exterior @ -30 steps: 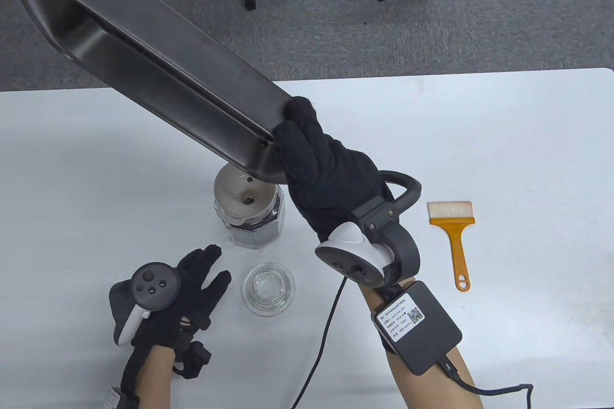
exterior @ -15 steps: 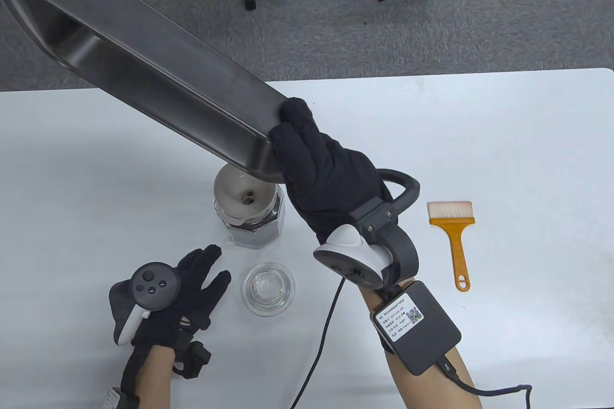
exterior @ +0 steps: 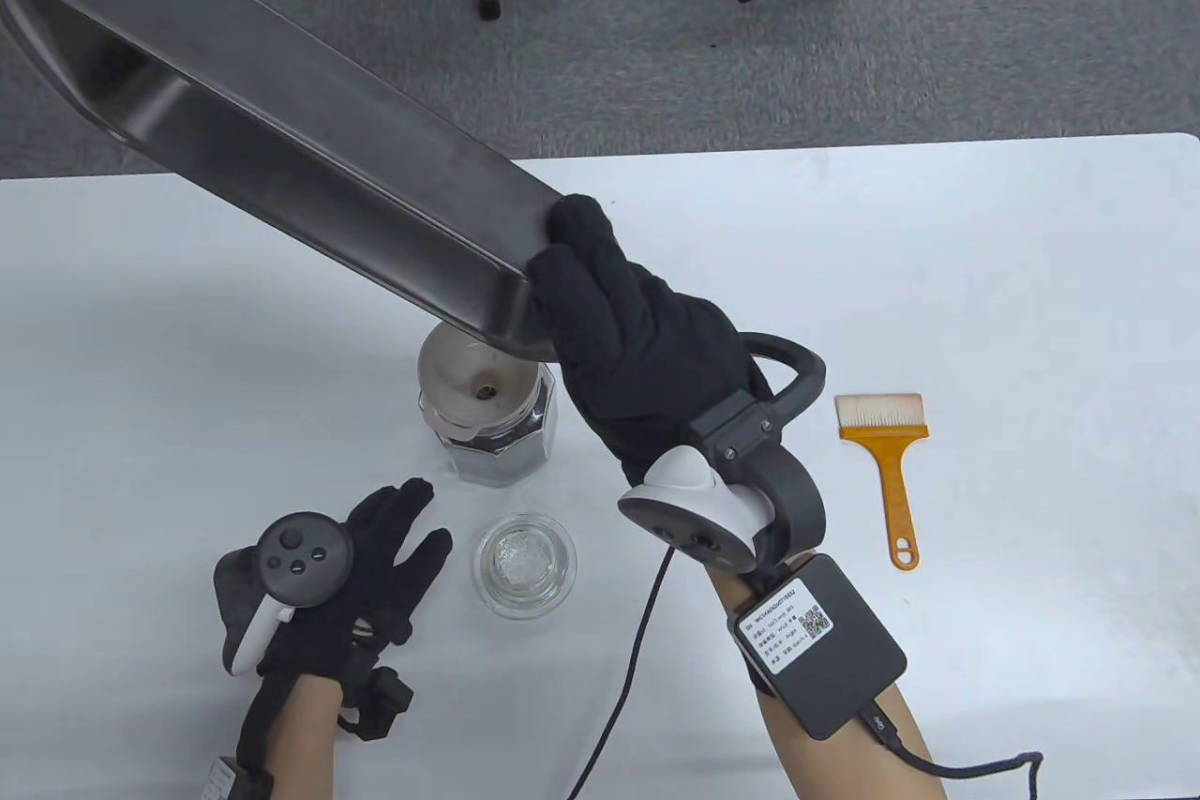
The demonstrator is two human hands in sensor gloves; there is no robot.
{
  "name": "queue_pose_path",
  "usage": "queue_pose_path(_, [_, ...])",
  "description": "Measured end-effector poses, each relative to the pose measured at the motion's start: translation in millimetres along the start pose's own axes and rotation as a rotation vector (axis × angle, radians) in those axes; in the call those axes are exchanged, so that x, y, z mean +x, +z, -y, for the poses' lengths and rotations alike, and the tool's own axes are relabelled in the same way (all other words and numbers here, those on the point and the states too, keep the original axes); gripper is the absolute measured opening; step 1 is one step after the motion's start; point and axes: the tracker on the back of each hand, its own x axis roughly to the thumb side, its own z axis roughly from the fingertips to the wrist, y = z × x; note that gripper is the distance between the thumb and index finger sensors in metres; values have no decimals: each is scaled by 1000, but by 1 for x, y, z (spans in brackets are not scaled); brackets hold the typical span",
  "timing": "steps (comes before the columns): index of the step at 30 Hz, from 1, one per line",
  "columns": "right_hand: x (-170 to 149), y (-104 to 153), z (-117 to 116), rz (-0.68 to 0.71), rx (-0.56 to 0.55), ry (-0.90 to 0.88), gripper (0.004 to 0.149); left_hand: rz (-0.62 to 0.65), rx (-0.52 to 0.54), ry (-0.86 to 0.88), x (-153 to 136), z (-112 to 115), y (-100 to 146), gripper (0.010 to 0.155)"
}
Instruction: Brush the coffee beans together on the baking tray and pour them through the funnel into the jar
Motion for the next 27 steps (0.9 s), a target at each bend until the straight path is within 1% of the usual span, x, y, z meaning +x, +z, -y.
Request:
queue_pose_path(3, [-6, 1, 1, -58, 8, -23, 35, -1, 0, -3, 0, 0, 0, 71])
queue_pose_path(8, [-23, 7, 7, -192, 15, -69, 35, -1, -1, 0, 0, 0, -1, 72])
queue_pose_path(13, [-50, 10, 18, -399, 27, -137, 34, 1, -7, -18, 2, 2, -1, 72])
queue_pose_path(15, [-57, 12, 21, -447, 26, -154, 35, 1, -5, -19, 2, 2, -1, 72])
queue_pose_path(20, [-84, 29, 30, -598, 16, -189, 35, 7, 6, -25, 3, 2, 0, 72])
queue_pose_path(25, [-113, 53, 43, -775, 2, -261, 35, 7, 3, -37, 4, 3, 0, 72])
queue_pose_path(27, [-121, 60, 48, -819, -2, -272, 36, 6, 4, -38, 4, 4, -1, 71])
